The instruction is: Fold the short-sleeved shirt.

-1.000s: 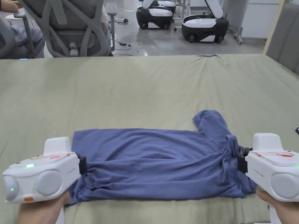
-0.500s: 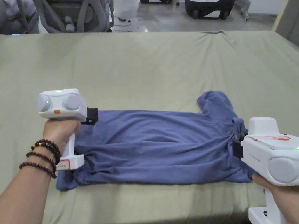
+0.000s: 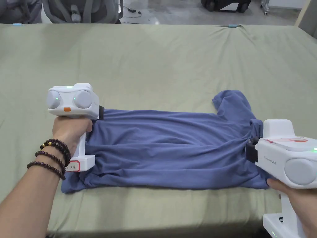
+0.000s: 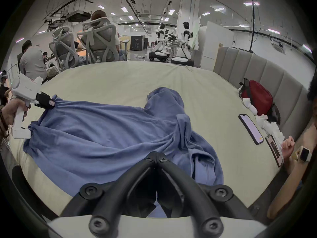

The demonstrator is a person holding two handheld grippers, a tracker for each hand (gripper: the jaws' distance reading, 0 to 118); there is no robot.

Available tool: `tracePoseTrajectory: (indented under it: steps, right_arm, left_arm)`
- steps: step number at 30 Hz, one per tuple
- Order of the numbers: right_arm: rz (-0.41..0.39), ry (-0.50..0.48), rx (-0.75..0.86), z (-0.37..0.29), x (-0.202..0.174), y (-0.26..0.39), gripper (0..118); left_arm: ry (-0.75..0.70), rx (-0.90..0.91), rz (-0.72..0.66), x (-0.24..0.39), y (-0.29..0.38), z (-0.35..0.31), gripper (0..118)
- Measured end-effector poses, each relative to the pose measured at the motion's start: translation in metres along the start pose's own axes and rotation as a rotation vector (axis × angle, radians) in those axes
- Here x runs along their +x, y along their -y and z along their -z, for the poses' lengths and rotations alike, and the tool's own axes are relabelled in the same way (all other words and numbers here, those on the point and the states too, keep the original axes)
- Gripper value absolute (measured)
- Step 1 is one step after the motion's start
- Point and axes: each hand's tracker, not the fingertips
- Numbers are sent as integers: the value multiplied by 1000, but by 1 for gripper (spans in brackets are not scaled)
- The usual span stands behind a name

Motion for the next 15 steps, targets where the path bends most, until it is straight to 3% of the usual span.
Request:
tracePoseTrajectory:
  steps: [4, 5, 6, 7, 8, 9, 11, 13, 15]
  right_arm:
    - [29, -4, 43, 26, 20, -51, 4]
    - [32, -12, 24, 40, 25, -67, 20]
    - [27, -24, -3, 54, 29, -78, 53]
    - [4, -29, -60, 72, 31, -89, 98]
    - [-16, -23, -105, 89, 33, -98, 117]
    - [-36, -3, -118, 103, 34, -103, 118]
    - [-70, 20, -183, 134, 38, -109, 100]
    - [-55, 57, -241, 162, 43, -108, 85]
    - [-30, 76, -309, 177, 46, -103, 81]
  left_arm:
    - [3, 14, 6, -2, 0, -6, 1]
    - [4, 17, 6, -1, -1, -8, 1]
    - [6, 21, 5, -2, -1, -9, 1]
    - [8, 23, 7, -2, -1, -12, 1]
    - [7, 28, 6, -2, 0, -14, 1]
    - [9, 34, 4, -2, 0, -14, 1]
    - [17, 44, -8, -4, 2, -16, 1]
    - [23, 38, -15, -4, 3, -14, 1]
    - [23, 31, -16, -5, 3, -13, 1]
